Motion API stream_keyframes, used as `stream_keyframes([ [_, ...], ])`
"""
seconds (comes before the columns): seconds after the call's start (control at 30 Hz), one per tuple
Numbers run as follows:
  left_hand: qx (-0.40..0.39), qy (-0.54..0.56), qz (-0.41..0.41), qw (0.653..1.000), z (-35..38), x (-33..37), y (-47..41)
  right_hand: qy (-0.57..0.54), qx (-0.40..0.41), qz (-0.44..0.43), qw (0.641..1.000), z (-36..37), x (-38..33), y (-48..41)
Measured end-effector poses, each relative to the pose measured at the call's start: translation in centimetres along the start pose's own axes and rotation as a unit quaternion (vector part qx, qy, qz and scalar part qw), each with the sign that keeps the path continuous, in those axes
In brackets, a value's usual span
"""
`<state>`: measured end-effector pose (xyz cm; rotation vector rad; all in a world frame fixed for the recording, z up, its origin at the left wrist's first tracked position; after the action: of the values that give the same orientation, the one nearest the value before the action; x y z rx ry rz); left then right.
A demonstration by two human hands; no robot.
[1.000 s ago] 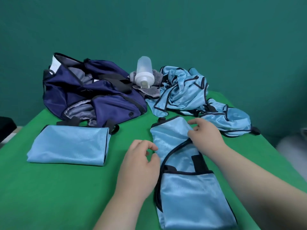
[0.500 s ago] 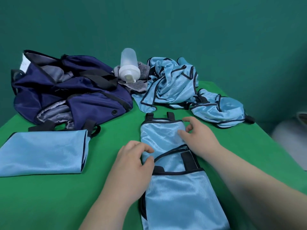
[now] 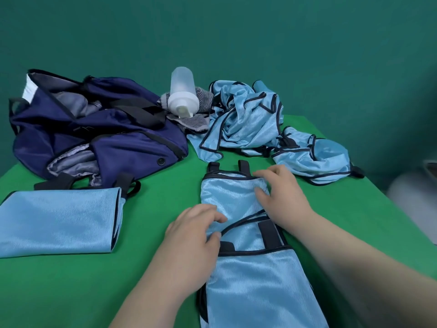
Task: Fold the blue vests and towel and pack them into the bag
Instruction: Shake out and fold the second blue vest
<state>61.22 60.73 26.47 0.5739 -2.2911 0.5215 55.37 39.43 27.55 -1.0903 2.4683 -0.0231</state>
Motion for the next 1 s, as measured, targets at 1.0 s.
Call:
stream_keyframes([
  [1.0,0.007,-0.179,0.097,0.979,1.0,-2.6,-11.7,-0.117,0.023,-0.001,0.993,1.8,1.8,-1.4],
])
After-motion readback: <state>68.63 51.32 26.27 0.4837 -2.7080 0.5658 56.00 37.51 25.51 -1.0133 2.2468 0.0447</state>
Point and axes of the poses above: each hand's wrist, its own y-axis away from the middle knuckle, its own z-axis out of the palm, x = y × z, the point moved 9 cm from there along -y, towards the middle knuckle, and after that the axes turned 9 degrees about z, right-handed, at the moved point
